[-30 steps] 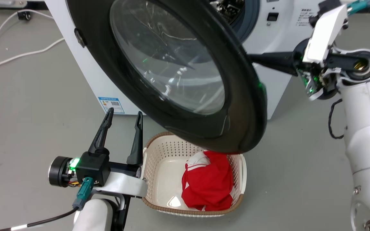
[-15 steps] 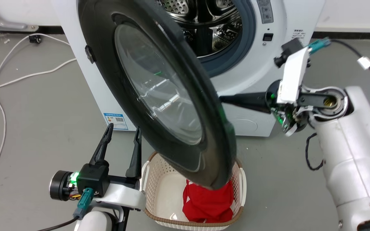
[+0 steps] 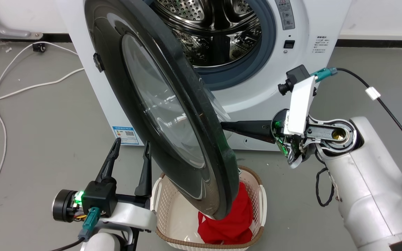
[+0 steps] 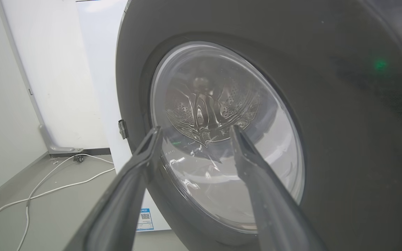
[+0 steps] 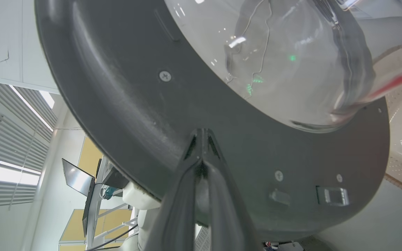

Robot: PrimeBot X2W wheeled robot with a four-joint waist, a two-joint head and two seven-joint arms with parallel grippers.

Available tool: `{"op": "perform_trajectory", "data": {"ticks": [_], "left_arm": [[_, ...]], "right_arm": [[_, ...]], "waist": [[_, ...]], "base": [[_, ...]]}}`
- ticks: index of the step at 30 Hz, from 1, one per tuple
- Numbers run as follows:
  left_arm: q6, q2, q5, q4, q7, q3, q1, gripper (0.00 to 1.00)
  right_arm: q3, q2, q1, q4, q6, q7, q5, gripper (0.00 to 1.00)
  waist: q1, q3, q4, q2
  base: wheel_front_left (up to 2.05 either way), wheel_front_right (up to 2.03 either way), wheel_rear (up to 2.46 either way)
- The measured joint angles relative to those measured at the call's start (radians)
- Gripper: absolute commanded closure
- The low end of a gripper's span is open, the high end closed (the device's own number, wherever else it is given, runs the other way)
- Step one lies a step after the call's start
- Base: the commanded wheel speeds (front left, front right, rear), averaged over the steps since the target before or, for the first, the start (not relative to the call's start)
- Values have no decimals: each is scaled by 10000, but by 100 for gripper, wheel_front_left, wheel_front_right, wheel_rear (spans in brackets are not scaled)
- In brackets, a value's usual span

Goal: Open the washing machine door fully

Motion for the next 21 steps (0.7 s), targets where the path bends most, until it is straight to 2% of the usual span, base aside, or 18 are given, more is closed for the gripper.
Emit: {"op": "perform_trajectory", "data": {"ticks": [5, 17, 21], "left_arm": [[33, -2, -15, 12, 0, 52, 67, 0], [82, -6, -50, 69, 0, 313, 314, 0], [90, -6, -59, 69, 0, 460, 413, 0]], "right_arm": [[-186, 15, 560, -543, 0, -1012, 554, 100], [-2385, 17, 3120, -2792, 0, -5653, 817, 100], [-2537, 23, 4493, -3507, 0, -6861, 487, 98]], "waist": [[0, -90, -49, 0], [0, -428, -242, 0], [1, -501, -338, 0]], "base": [[0, 0, 0], [0, 0, 0], [0, 0, 0]]}}
